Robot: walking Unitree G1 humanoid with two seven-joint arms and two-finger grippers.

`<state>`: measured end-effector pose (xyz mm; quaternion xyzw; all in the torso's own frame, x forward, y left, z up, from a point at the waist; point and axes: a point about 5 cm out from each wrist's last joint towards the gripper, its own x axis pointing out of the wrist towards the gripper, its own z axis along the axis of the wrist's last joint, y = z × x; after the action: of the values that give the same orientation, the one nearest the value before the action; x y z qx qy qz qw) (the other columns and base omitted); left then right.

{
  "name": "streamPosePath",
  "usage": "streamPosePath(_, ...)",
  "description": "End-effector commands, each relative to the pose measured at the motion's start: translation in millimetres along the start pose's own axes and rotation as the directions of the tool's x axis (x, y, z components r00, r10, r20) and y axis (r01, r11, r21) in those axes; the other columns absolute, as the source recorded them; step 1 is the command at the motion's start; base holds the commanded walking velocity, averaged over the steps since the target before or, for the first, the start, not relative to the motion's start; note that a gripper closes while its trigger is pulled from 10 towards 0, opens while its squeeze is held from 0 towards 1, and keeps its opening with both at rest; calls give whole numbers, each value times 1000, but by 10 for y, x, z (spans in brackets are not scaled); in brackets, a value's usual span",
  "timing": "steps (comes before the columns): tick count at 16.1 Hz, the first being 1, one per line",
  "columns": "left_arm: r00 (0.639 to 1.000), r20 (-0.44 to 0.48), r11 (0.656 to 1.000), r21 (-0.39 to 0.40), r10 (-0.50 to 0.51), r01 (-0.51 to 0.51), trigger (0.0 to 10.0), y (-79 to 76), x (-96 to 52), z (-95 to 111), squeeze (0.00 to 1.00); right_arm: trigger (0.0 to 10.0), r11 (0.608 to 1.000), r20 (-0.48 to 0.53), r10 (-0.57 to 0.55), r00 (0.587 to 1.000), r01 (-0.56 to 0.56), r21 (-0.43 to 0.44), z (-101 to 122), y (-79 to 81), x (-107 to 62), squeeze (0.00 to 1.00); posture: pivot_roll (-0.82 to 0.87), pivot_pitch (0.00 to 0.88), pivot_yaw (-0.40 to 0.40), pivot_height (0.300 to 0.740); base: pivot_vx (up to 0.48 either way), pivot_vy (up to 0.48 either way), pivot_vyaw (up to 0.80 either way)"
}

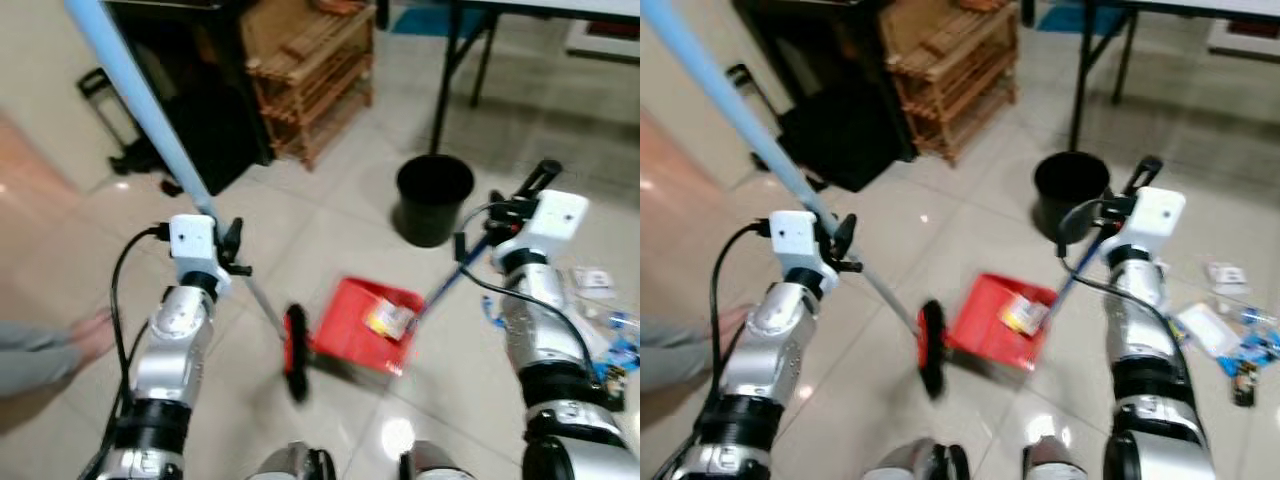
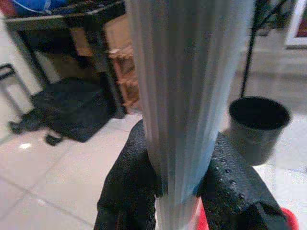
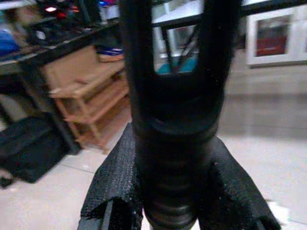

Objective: Sweep floor

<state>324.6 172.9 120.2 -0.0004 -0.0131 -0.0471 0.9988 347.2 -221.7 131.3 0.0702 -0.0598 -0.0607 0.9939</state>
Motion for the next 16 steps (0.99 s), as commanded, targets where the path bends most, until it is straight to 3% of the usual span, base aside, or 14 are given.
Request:
streamPosePath(1, 999, 48, 999, 34, 19, -20, 10000, 90, 27, 107, 0, 10000, 999, 25, 3, 1000, -4, 36, 28, 42, 22, 0, -189, 62, 202, 740, 0, 0, 0)
streamPosePath(8, 997, 56, 998, -45, 48, -46, 10000, -56, 21, -6, 0, 10000, 998, 34, 57, 998, -56, -41, 172, -36, 119, 0, -236, 74, 113, 740, 0, 0, 0)
streamPosePath(16, 998, 55, 997, -71, 33, -29, 10000, -104, 89, -29, 0, 10000, 997, 33, 24, 999, -22, -78, 166, -216, 29, 0, -297, 81, 116, 740, 461, 0, 0)
